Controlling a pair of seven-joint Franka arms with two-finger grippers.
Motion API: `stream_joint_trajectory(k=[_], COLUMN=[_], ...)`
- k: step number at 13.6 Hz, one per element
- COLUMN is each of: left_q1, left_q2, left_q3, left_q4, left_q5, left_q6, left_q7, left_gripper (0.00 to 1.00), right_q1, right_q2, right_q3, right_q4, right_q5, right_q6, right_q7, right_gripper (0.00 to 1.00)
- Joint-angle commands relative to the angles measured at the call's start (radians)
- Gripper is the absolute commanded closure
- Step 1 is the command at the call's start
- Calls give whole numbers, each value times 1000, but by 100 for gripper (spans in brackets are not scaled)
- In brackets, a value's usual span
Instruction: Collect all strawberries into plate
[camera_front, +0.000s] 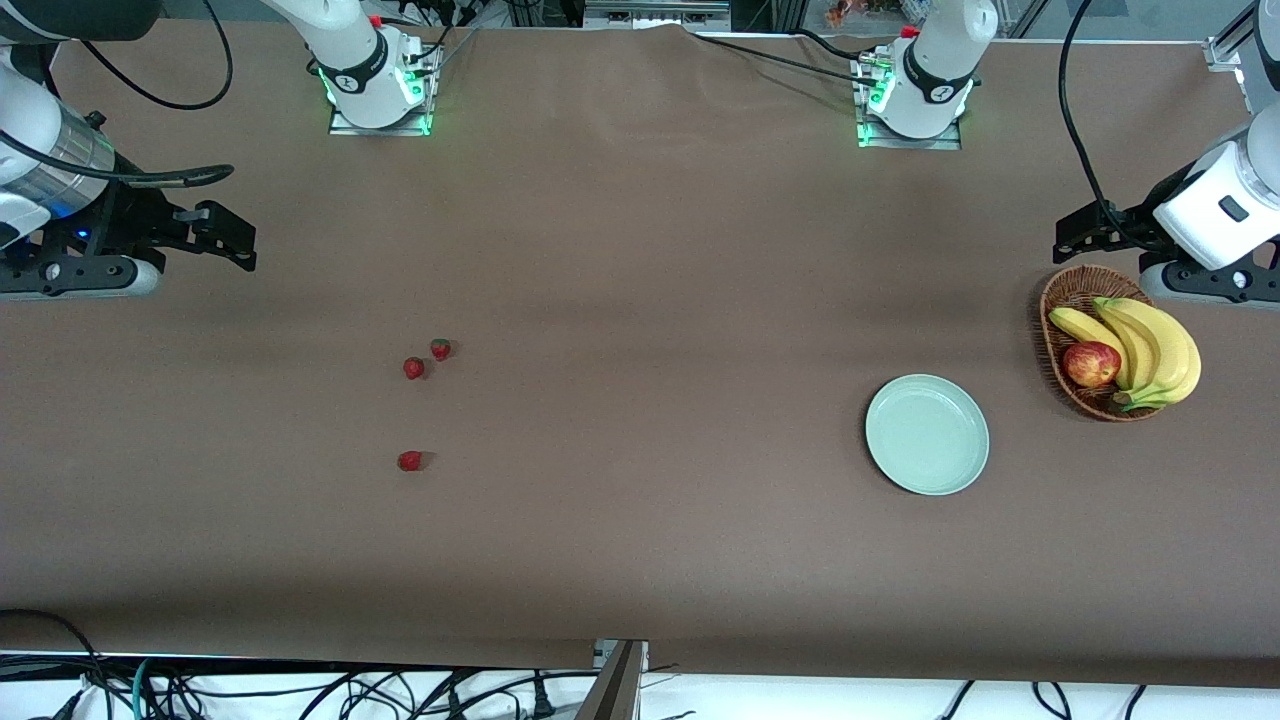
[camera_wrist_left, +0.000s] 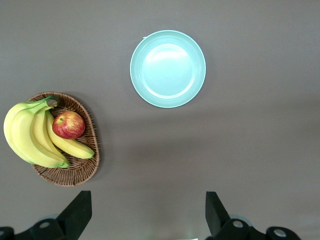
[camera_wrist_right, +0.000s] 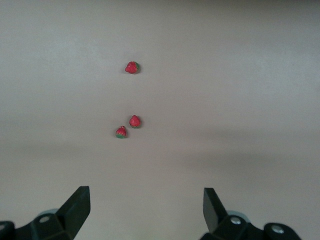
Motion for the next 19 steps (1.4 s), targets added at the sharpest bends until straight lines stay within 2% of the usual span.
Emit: stream_joint_trajectory(k=[1,12,15,19], left_q1=[6,6,6,6], left_q2=[-7,-7,-7,-7], left_q3=[-6,-8,-6,-6], left_q4=[6,6,4,4], left_q5=[8,8,8,8], left_q6=[-14,-14,-14,-15], left_q7=[23,23,23,23], left_gripper=[0,0,0,0], right_q1=[-16,-13,-8,3], right_q2=[-3,-12,-9,2], right_q3=[1,9,12,13], right_q4=[2,7,-1,-10], right_q5=[-12,-3,-7,-1], right_q6=[-1,-4,-31,-51], right_q7=[7,-2,-147,-164], right_gripper=[0,0,0,0])
